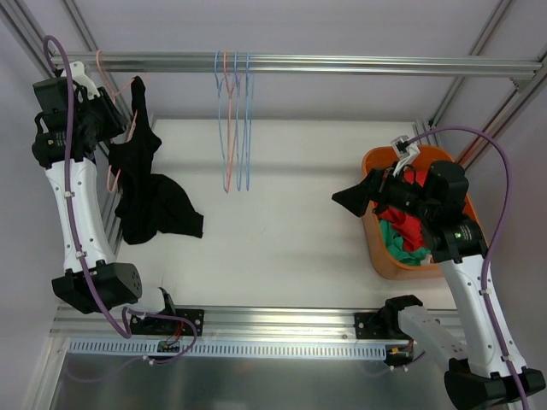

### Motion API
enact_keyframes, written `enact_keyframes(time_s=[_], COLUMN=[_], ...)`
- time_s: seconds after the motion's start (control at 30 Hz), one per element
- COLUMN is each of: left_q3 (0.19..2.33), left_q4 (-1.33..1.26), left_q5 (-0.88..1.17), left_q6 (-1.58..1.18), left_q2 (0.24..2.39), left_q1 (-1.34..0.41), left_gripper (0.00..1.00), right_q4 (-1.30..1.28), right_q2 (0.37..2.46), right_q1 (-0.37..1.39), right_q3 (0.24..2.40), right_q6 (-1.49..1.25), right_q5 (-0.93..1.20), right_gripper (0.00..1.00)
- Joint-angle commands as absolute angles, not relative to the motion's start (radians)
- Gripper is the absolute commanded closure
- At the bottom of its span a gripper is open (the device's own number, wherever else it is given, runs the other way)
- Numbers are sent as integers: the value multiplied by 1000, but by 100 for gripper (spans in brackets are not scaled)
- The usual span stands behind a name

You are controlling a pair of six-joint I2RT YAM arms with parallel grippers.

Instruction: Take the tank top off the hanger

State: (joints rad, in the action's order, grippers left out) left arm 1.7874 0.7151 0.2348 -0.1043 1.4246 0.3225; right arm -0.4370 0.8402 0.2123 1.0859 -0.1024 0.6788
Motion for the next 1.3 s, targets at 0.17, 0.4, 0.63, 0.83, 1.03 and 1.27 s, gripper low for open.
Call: enact_keyframes(time_s=[0.17, 0.4, 0.63, 0.83, 1.03, 1.27], left_q3=[1824, 1822, 1830, 1770, 1576, 1277], left_q4=[606, 587, 561, 549, 549, 552], left_q5=[304, 339, 457, 520, 597, 750], left_q6=[-75, -63, -106, -150, -199, -313], left_q2=[1384, 1379, 1319, 1215, 1054, 809], left_q1=[330, 330, 330, 328, 328, 328], left_gripper=[90, 100, 100, 100, 100, 100], right_q4=[-380, -379, -377, -371, -370, -362], right_q2=[847, 838, 833, 833, 825, 810], right_q1=[244, 250, 252, 252, 252, 253], right_q3=[1085, 1089, 1095, 1091, 1094, 1097], right_q6=[-75, -72, -69, -67, -57, -52], right_q5=[670, 672, 680, 692, 721, 784], right_gripper=[1, 0, 1, 1, 0, 0])
